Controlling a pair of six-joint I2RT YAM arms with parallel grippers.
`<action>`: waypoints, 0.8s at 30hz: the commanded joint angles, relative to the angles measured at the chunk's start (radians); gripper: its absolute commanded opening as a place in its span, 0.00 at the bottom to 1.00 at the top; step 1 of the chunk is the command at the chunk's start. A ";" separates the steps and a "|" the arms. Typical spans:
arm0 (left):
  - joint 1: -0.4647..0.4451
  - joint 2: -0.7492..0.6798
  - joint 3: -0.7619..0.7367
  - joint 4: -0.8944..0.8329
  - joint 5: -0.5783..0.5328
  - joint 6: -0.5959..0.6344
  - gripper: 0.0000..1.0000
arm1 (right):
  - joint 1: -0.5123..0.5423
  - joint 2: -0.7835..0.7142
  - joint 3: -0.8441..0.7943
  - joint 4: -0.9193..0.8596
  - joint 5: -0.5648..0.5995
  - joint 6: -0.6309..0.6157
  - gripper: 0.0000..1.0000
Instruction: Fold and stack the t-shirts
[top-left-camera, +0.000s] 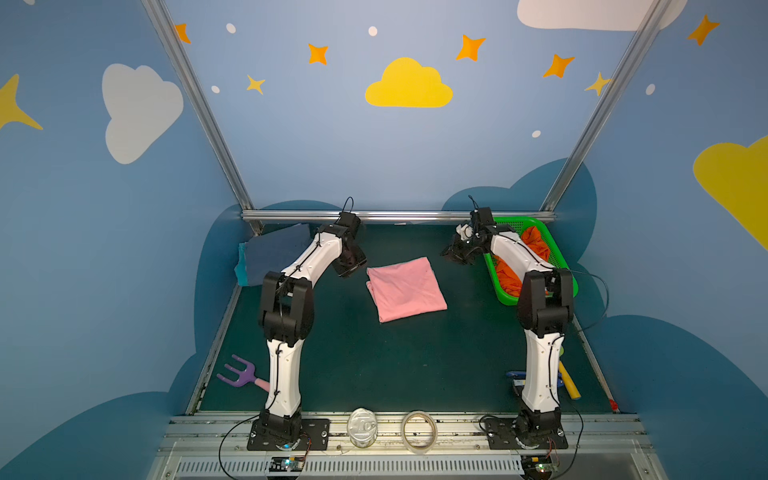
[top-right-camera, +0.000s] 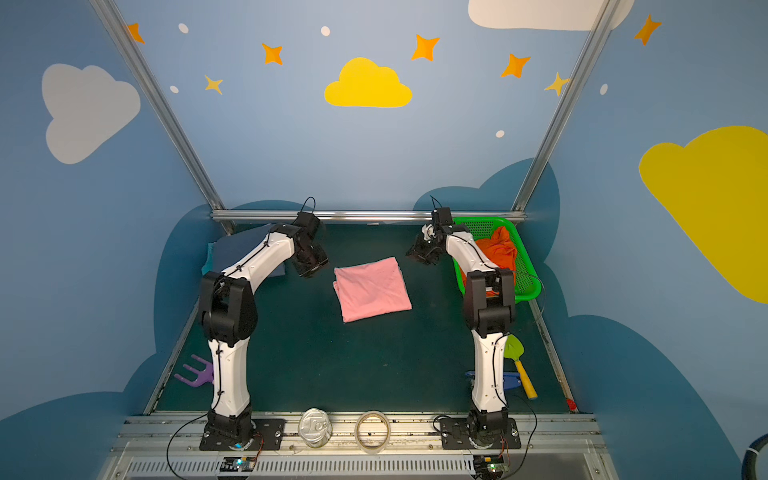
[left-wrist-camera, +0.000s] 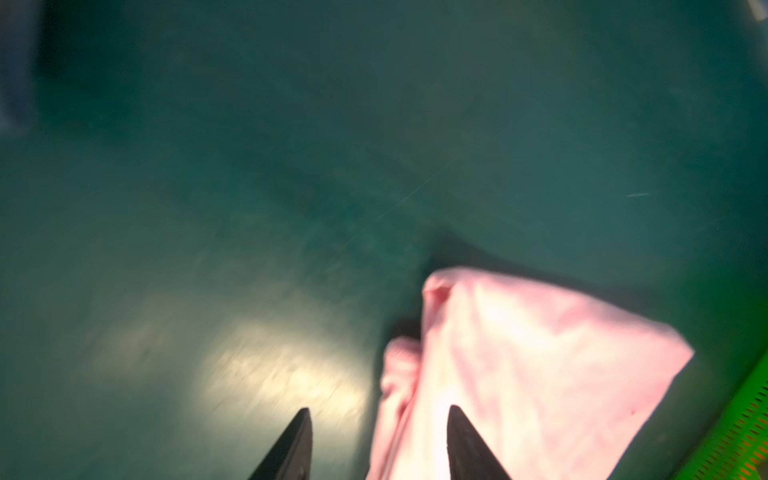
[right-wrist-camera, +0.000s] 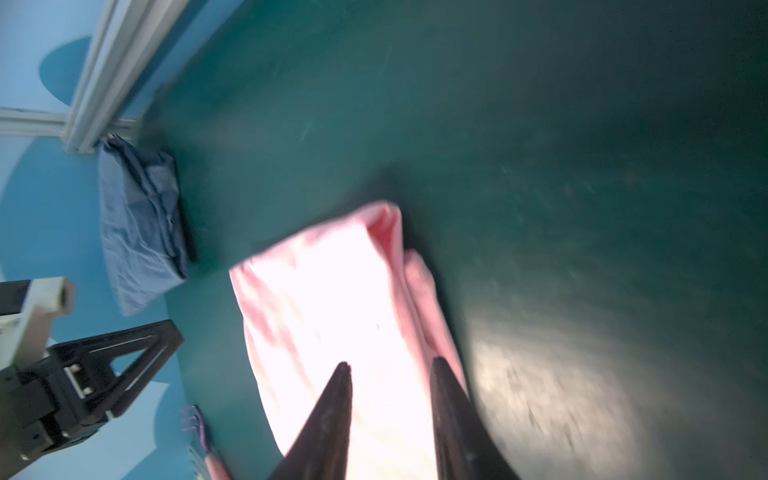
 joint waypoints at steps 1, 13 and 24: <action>-0.071 -0.067 -0.105 0.043 -0.010 0.004 0.64 | 0.020 -0.181 -0.152 0.074 0.090 -0.015 0.33; -0.151 0.022 -0.233 0.207 -0.006 0.015 0.81 | 0.027 -0.402 -0.407 0.026 0.100 -0.056 0.32; -0.108 0.139 -0.203 0.321 0.067 0.010 0.11 | 0.039 -0.452 -0.480 0.020 0.097 -0.040 0.32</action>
